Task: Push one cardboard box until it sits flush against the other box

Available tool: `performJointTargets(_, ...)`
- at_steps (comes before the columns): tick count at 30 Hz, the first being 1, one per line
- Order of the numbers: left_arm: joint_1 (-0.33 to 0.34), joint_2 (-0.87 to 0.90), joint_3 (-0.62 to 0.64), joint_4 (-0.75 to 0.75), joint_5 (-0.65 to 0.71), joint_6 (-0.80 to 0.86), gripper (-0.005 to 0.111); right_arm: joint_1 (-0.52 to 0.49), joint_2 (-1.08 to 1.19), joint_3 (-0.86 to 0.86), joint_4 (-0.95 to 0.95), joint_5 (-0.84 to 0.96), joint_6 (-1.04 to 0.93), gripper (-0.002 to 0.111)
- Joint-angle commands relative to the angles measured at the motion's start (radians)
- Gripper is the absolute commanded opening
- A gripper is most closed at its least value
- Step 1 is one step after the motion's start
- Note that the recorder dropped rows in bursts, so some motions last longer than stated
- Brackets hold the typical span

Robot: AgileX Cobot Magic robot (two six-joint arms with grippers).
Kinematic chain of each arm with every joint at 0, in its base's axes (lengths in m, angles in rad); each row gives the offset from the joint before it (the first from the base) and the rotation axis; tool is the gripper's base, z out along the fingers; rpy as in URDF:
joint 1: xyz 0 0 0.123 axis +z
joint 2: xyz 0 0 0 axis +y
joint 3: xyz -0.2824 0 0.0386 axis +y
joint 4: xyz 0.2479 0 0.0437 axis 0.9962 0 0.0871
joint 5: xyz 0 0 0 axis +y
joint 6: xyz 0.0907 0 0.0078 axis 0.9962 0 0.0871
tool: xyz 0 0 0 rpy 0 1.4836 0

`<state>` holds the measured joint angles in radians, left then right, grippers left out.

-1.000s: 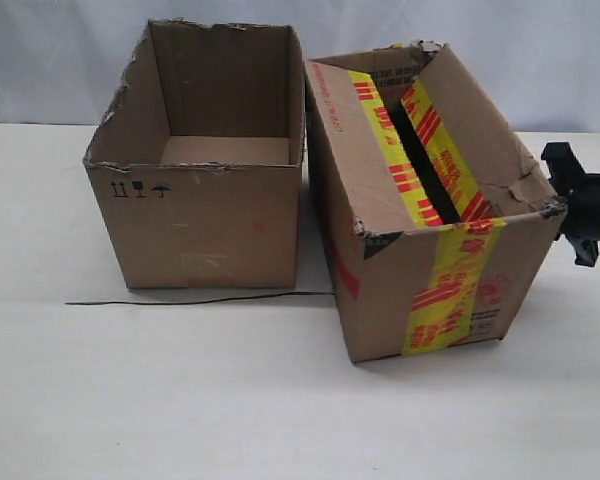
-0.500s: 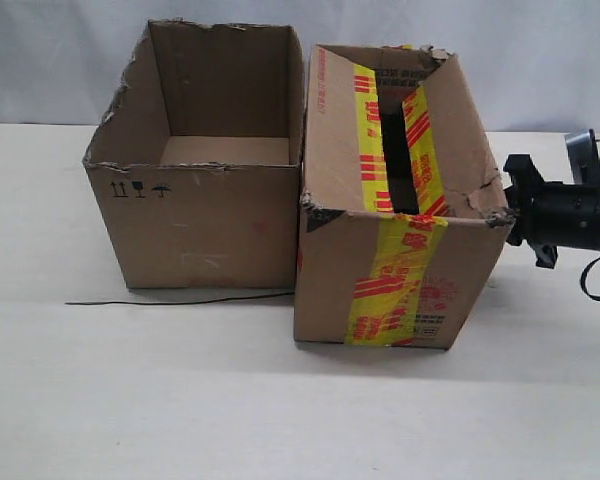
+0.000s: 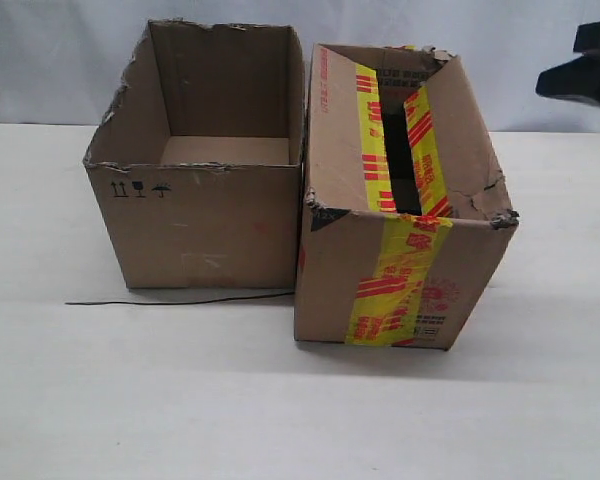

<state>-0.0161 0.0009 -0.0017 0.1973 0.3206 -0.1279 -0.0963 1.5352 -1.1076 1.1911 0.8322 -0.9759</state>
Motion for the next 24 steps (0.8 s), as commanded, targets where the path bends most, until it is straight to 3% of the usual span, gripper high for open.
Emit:
performJointTargets(1, -0.008, -0.001, 0.002, -0.003, -0.012, -0.004, 0.000, 0.172, -0.220, -0.024, -0.365, 0.002, 0.082, 0.000)
performJointTargets(4, -0.008, -0.001, 0.002, -0.003, -0.012, -0.004, 0.000, 0.481, -0.339, 0.009, -0.744, -0.020, 0.258, 0.000)
performJointTargets(9, -0.008, -0.001, 0.002, -0.003, -0.012, -0.004, 0.000, 0.766, -0.361, 0.115, -1.160, 0.032, 0.624, 0.000)
performJointTargets(12, -0.008, -0.001, 0.002, -0.003, -0.012, -0.004, 0.000, 0.856, -0.361, 0.213, -1.301, 0.012, 0.743, 0.000)
performJointTargets(17, -0.008, -0.001, 0.002, -0.003, -0.012, -0.004, 0.000, 0.912, -0.359, 0.357, -1.459, -0.143, 0.876, 0.000)
performJointTargets(24, -0.008, -0.001, 0.002, -0.003, -0.012, -0.004, 0.000, 0.912, -0.261, 0.321, -1.758, -0.158, 1.156, 0.000)
